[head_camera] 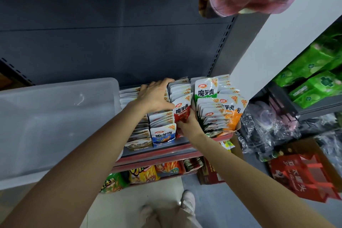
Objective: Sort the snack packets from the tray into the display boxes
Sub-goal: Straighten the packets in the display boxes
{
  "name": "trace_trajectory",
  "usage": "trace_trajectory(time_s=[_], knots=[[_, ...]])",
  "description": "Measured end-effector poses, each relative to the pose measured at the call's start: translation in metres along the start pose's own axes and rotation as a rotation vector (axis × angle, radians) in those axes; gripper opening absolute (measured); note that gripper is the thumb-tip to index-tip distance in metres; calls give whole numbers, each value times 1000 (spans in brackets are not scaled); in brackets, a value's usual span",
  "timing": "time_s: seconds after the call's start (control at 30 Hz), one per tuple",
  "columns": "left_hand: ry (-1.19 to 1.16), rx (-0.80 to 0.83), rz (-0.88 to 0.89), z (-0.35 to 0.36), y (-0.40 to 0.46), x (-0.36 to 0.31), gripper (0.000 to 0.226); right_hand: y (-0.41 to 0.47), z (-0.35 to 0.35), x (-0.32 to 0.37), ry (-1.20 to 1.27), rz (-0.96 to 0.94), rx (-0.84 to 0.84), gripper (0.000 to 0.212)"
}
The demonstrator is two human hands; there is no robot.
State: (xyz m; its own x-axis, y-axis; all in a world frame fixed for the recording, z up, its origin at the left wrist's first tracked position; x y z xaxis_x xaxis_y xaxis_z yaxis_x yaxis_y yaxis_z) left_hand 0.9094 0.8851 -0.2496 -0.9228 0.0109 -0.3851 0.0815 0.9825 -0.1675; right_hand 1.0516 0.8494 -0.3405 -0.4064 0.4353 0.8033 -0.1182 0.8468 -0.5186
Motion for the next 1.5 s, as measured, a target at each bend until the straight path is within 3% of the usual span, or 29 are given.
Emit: trace_trajectory(time_s=[0.2,0.3,0.4,0.5,0.6,0.7,0.83,0.97,1.1,1.2,1.37,1.5], knots=[[15,-29,-44,2,-5,-6,98,5,-4,10,-7,25,-27,53],[-13,-39,-41,-1,-4,-6,96,18,7,1,82,172,-7,61],[-37,-23,-38,-2,-4,-5,92,36,12,-14,87,176,-28,66],[-38,-9,-31,-2,-6,-6,91,17,7,6,135,56,-55,31],[-35,-9,-37,-1,-6,-6,92,12,6,8,84,20,-48,31],[-24,-20,-40,1,-7,-5,97,3,2,14,-126,50,6,9],[-79,-99,2,-1,-17,-7,97,-13,-10,40,-351,-19,-1,32],[-205,-190,53,-3,-31,-8,69,-43,-24,72,-543,-207,-91,66],[-193,-184,77,-2,-35,-7,56,-58,-26,89,-1041,-443,-136,85],[-80,-149,86,1,-31,-7,57,-54,-26,93,-1298,-557,-162,78],[63,-87,74,8,-31,-11,59,-49,-32,97,-1472,-650,-226,55],[67,-134,1,9,-31,-8,58,-39,-36,96,-1559,-714,-206,78]])
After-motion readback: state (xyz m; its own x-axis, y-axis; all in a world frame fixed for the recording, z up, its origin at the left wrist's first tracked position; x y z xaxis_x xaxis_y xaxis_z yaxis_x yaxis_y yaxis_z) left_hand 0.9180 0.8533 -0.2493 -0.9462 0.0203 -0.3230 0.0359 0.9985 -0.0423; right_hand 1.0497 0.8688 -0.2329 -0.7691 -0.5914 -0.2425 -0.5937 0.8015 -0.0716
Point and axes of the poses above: each hand's wrist, its own y-axis towards the middle knuckle, its own z-axis out of the palm, x = y × z, the point moved 3 cm from there along y, towards the middle knuckle, and after that the axes turned 4 degrees about -y, right-handed, at the moved point
